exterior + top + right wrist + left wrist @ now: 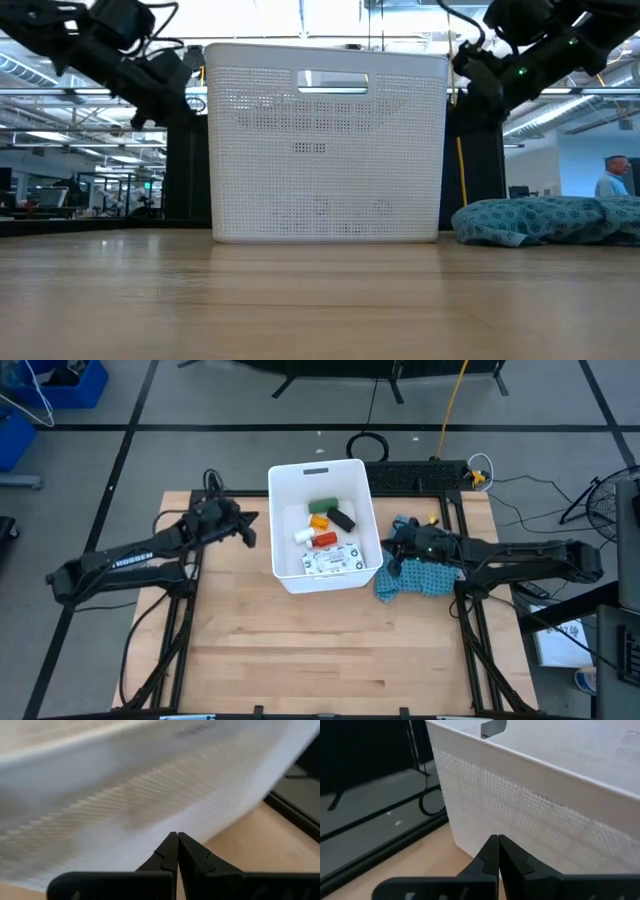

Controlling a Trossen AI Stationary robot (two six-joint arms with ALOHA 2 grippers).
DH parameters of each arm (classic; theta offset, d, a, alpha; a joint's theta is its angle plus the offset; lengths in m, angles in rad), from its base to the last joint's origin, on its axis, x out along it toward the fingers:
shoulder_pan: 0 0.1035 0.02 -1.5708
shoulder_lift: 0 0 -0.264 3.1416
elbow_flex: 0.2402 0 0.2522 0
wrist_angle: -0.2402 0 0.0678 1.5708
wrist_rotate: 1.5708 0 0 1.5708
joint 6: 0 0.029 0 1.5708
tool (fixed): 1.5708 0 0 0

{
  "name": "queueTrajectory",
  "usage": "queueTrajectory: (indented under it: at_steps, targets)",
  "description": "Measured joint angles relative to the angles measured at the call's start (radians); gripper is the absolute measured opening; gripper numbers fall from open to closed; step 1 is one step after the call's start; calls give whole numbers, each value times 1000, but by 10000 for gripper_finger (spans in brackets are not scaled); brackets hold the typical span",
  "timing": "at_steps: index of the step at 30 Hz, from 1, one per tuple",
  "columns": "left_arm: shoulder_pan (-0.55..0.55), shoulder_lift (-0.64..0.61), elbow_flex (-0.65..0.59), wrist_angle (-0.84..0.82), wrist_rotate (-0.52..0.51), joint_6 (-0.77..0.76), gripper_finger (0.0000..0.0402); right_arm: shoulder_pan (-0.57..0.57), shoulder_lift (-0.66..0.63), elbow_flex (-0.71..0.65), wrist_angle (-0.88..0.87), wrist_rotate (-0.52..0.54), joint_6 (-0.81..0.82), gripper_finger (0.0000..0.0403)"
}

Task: Pick & place medical supplies in basket/bin
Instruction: Adjust the bin

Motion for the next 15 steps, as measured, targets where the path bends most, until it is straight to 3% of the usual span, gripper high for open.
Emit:
queueTrajectory:
  at_steps: [6, 15]
  targets:
    - [68, 166, 85, 15, 76, -3, 1, 48, 12, -12, 52, 4, -21, 0]
    - [72, 396, 224, 15, 114, 13, 1, 83, 107, -13, 101, 9, -22, 0]
